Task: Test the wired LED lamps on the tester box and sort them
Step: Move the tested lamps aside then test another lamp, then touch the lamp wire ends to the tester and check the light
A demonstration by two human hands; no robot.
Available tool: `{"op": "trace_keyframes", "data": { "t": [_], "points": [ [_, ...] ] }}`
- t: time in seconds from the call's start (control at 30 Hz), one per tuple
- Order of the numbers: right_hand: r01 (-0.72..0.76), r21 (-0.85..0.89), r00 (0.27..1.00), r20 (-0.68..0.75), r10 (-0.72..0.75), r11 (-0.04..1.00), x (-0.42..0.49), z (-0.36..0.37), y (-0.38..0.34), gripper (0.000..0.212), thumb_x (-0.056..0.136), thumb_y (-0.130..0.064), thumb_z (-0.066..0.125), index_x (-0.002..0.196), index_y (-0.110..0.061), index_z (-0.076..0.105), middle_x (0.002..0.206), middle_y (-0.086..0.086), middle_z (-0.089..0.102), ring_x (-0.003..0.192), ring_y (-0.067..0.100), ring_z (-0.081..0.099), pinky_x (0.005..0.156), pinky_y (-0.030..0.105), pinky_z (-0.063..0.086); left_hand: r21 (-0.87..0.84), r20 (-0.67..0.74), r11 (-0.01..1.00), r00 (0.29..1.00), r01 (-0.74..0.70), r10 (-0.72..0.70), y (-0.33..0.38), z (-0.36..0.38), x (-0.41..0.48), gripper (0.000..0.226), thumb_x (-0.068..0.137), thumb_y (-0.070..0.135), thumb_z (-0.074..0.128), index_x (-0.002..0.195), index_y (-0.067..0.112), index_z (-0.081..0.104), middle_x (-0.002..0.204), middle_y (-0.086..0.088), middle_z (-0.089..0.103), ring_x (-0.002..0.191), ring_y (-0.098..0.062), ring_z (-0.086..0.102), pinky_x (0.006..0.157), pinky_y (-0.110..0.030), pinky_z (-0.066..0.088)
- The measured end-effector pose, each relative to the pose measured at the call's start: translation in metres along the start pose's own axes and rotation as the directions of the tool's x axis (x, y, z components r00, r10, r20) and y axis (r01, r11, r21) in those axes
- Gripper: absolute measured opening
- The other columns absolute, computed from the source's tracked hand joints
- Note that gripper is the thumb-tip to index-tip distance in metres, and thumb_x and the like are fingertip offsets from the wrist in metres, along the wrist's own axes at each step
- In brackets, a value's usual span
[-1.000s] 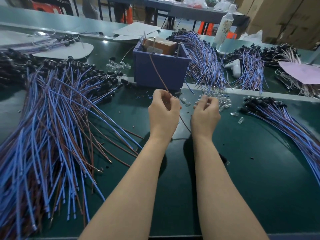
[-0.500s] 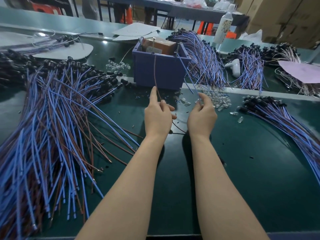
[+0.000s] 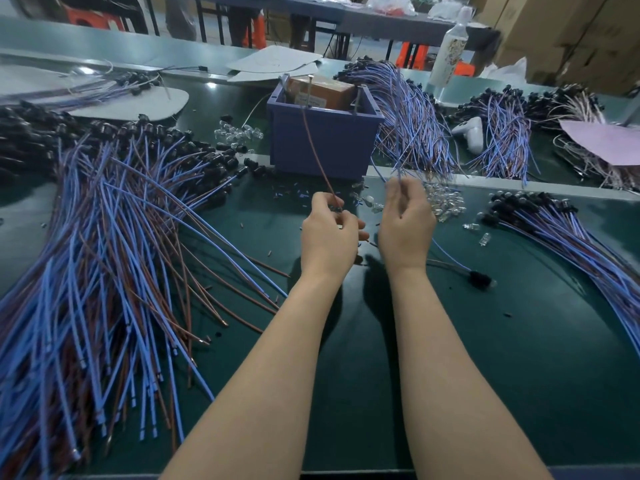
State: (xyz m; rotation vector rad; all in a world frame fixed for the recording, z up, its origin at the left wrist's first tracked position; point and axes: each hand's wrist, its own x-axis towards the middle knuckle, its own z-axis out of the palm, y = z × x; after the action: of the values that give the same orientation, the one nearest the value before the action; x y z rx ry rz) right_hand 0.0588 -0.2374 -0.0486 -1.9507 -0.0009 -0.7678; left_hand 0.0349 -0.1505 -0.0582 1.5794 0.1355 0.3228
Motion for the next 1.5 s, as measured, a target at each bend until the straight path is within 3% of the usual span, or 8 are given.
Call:
{"op": "trace_keyframes", "data": {
  "t": [0.17,0.3,0.43,0.63,0.97,1.13,1.33,1.5],
  "points": [
    [0.039,-0.164,0.999,-0.024,-0.044,0.986,0.0,0.002,0.007,0.029,0.099,-0.018,0.045,0.096,0.002,0.066,0.09,0.017,0.062,0.087,0.028,0.054,0.071,0.023,0.03,0.012,0.023,1.0,1.0,0.009,-0.009,0.0,0.001,-0.001,0.033,0.09,0.002,0.047,0.117,0.017,0.037,0.088,-0.008,0.066,0.053,-0.005,0.066,0.045,-0.023,0.053],
    [0.005,-0.146,1.0,0.021,-0.002,0.989,-0.002,0.004,0.005,0.039,0.096,-0.008,0.045,0.135,-0.013,0.049,0.098,0.017,0.066,0.087,0.029,0.058,0.072,0.023,0.035,0.118,0.023,0.993,1.0,0.002,-0.005,-0.002,0.001,0.001,0.078,0.089,0.004,0.051,0.15,0.024,0.008,0.089,-0.011,0.068,0.073,-0.026,0.069,0.067,-0.042,0.059],
    [0.023,-0.18,0.994,0.111,-0.003,0.983,-0.006,0.006,0.004,0.059,0.094,-0.004,0.045,0.146,-0.027,0.031,0.076,0.013,0.058,0.069,0.029,0.051,0.069,0.037,0.041,0.135,0.026,0.991,1.0,0.014,-0.017,-0.002,0.0,0.002,0.084,0.088,0.005,0.054,0.152,0.025,0.004,0.086,-0.01,0.068,0.074,-0.028,0.069,0.072,-0.045,0.058],
    [0.024,-0.174,0.992,0.129,-0.001,0.985,-0.004,0.007,0.007,0.051,0.092,-0.002,0.044,0.139,-0.023,0.046,0.101,0.014,0.067,0.094,0.03,0.058,0.076,0.025,0.035,0.149,0.014,0.989,1.0,-0.008,0.007,-0.002,0.0,0.003,0.08,0.089,0.005,0.05,0.152,0.026,0.005,0.084,-0.01,0.07,0.073,-0.03,0.068,0.07,-0.045,0.058],
    [0.02,-0.154,0.99,0.141,0.002,0.988,-0.006,0.008,0.007,0.051,0.092,-0.001,0.043,0.139,-0.022,0.047,0.101,0.012,0.067,0.09,0.025,0.058,0.069,0.014,0.03,0.019,0.007,0.999,0.999,0.034,-0.034,-0.004,-0.006,0.013,0.081,0.09,0.001,0.05,0.152,0.027,0.005,0.084,-0.006,0.069,0.06,-0.008,0.069,0.054,-0.025,0.057],
    [0.019,-0.159,0.989,0.15,0.005,0.987,-0.005,0.008,0.007,0.05,0.093,-0.002,0.043,0.138,-0.022,0.047,0.102,0.012,0.067,0.091,0.026,0.058,0.071,0.016,0.032,0.047,0.018,0.997,0.998,0.056,-0.057,-0.006,-0.006,0.019,0.078,0.092,0.003,0.049,0.151,0.029,0.005,0.09,-0.006,0.069,0.071,-0.016,0.071,0.069,-0.037,0.06],
    [0.007,-0.16,0.985,0.171,0.021,0.987,-0.006,0.008,0.005,0.048,0.094,-0.004,0.043,0.138,-0.022,0.047,0.107,0.012,0.066,0.095,0.026,0.059,0.076,0.019,0.035,0.051,0.037,0.998,0.998,0.038,-0.04,-0.006,-0.005,0.022,0.079,0.091,0.002,0.049,0.152,0.028,0.005,0.082,0.0,0.07,0.068,-0.012,0.07,0.069,-0.037,0.06],
    [-0.004,-0.159,0.984,0.173,0.032,0.987,-0.006,0.007,0.004,0.046,0.095,-0.004,0.043,0.137,-0.021,0.048,0.109,0.013,0.066,0.097,0.028,0.058,0.078,0.022,0.036,0.025,0.034,1.0,0.999,-0.001,0.0,-0.006,-0.003,0.022,0.079,0.09,0.001,0.05,0.152,0.025,0.006,0.084,-0.011,0.069,0.059,-0.004,0.068,0.052,-0.021,0.054]
  ]
}}
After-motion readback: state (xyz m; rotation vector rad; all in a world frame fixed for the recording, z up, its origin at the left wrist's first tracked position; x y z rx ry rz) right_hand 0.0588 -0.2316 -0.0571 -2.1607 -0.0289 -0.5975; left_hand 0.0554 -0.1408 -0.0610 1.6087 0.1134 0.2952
